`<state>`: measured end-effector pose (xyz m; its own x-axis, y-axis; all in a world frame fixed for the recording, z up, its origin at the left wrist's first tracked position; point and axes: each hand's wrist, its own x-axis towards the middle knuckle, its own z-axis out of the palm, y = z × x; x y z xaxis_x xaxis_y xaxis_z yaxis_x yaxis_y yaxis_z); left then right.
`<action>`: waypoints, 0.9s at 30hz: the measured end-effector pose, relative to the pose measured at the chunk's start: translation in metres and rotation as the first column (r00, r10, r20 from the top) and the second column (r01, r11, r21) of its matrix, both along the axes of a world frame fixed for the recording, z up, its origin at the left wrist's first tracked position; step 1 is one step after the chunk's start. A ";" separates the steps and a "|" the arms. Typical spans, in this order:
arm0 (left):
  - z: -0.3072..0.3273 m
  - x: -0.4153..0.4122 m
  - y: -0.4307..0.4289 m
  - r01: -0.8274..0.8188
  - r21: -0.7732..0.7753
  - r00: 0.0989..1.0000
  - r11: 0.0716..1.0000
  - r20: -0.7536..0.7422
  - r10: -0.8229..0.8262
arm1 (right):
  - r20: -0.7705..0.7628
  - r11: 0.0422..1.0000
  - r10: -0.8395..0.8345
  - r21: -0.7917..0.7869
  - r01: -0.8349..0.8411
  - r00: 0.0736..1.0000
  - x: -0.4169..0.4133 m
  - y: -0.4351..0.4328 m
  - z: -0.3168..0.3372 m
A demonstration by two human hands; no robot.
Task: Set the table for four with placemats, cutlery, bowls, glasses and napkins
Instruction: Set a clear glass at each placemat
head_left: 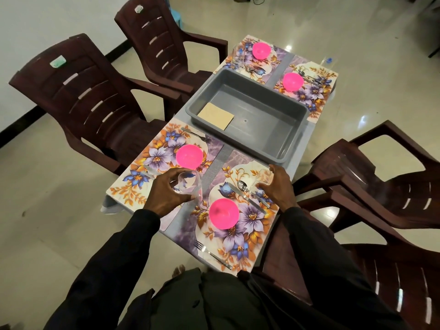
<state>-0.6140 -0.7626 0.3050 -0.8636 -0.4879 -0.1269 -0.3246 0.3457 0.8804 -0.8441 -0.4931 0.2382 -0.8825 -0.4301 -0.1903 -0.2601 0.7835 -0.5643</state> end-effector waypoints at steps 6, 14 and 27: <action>0.001 0.002 -0.001 0.009 -0.004 1.000 1.000 -0.016 -0.009 | -0.086 0.997 -0.016 -0.072 0.010 0.996 0.005 -0.002 0.017; 0.004 0.018 -0.015 0.011 0.006 0.998 1.000 -0.059 -0.011 | -0.147 0.979 0.044 -0.190 -0.072 0.988 0.021 -0.021 0.036; 0.002 0.065 -0.121 0.060 0.011 0.998 0.998 -0.029 -0.060 | -0.153 0.954 0.124 -0.253 -0.160 0.980 0.081 -0.116 0.043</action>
